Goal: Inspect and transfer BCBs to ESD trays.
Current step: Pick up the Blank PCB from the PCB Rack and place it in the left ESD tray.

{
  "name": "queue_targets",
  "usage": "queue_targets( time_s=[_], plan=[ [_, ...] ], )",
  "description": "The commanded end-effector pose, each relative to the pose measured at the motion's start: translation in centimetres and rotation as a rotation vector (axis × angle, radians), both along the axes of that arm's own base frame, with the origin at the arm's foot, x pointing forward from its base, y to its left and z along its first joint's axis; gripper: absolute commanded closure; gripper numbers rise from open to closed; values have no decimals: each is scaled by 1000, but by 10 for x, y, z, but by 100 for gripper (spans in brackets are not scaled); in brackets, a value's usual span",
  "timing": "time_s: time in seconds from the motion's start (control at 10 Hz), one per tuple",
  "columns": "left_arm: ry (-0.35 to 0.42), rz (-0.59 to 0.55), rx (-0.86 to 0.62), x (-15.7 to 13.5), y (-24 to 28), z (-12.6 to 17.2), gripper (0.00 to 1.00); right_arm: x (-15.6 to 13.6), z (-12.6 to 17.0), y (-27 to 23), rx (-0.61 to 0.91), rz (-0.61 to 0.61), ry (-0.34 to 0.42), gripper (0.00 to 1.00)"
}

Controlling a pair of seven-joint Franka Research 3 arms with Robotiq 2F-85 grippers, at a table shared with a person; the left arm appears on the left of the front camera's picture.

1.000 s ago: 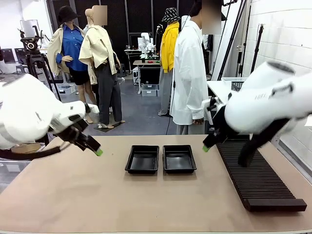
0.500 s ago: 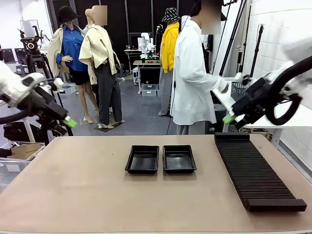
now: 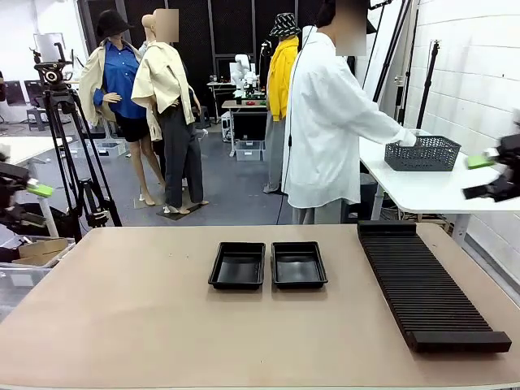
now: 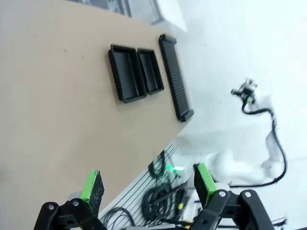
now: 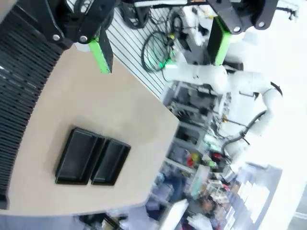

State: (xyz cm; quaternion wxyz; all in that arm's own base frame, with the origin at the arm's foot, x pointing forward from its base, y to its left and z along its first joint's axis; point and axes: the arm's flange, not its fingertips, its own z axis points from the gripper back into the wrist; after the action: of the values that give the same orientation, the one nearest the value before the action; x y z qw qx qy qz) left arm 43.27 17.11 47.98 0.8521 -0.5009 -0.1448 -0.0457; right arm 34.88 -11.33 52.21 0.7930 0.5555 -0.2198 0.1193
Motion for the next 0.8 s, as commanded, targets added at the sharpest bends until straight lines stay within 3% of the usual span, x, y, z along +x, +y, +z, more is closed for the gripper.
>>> queue_targets(
  time_s=[0.0,0.3,0.7],
  plan=[
    [-58,78,-155,2,27,4,0,-16,-27,-34,117,-64,-42,0],
    [-88,100,-228,-1,42,12,0,-24,-47,-64,191,-94,-51,0],
    [-95,12,-224,1,43,14,0,-20,-48,-62,180,-69,-46,0]
  ],
)
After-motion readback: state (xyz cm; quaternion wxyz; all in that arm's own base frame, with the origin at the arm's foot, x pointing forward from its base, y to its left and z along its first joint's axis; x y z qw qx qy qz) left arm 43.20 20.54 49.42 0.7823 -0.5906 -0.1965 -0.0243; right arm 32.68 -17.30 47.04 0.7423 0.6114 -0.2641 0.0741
